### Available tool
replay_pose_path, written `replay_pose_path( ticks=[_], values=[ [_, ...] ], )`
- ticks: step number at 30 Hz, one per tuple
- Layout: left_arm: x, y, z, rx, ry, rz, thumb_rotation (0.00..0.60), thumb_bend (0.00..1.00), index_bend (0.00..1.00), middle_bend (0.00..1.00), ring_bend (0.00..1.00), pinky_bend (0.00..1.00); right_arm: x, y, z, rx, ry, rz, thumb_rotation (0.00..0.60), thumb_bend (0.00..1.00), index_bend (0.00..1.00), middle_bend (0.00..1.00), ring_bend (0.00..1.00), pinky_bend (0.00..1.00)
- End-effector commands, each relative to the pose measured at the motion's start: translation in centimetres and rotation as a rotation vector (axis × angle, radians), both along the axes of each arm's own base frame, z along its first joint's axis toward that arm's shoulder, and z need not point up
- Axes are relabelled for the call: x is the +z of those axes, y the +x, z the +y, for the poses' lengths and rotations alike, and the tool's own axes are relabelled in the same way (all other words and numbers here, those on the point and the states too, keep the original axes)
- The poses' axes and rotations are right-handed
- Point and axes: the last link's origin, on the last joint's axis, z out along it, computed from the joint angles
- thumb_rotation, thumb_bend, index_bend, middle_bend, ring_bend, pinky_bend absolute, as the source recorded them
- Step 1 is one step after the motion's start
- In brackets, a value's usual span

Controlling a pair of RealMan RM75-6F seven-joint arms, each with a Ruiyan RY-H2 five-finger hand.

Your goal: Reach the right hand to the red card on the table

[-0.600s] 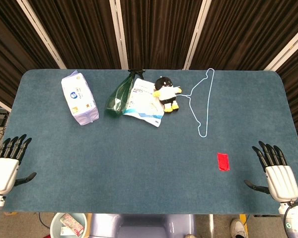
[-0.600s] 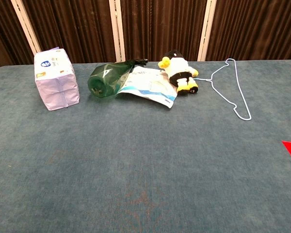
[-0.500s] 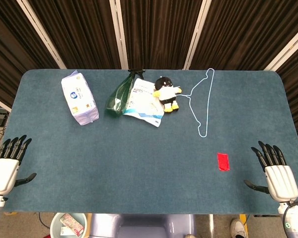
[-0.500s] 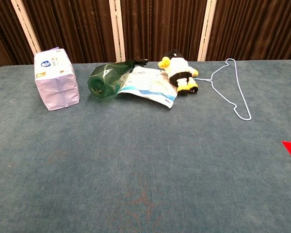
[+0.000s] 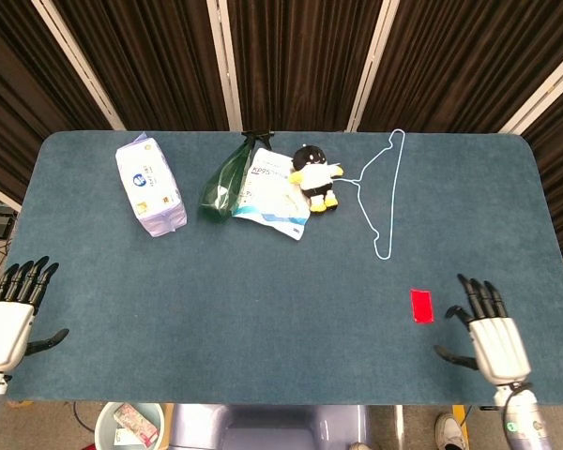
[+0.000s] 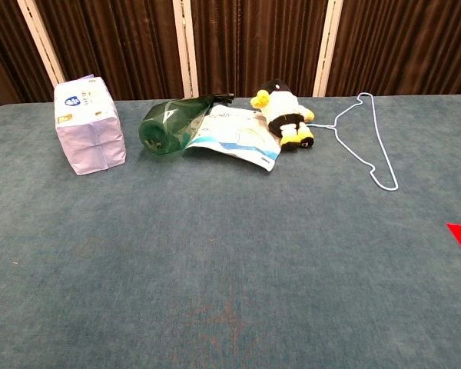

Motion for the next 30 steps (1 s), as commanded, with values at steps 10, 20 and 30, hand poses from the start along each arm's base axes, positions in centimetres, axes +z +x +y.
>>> replay_pose_path(
  ticks=[10, 20, 30],
  values=[
    [-1.2, 0.2, 0.5, 0.0, -0.078, -0.001, 0.6, 0.1, 0.0, 0.0, 0.0, 0.0, -6.2, -0.9, -1.4, 0.062, -0.015, 0.07, 0.6, 0.27, 0.59, 0.06, 0.0, 0.0],
    [-1.8, 0.2, 0.8, 0.009, -0.088, 0.011, 0.6, 0.1, 0.0, 0.0, 0.0, 0.0, -8.2, -2.8, -2.8, 0.033, 0.025, 0.116, 0.6, 0.28, 0.57, 0.07, 0.0, 0.0],
    [-1.9, 0.0, 1.1, 0.021, -0.083, 0.021, 0.6, 0.1, 0.0, 0.0, 0.0, 0.0, -9.2, -3.9, -3.9, 0.021, 0.056, 0.161, 0.6, 0.28, 0.55, 0.07, 0.0, 0.0]
  ],
)
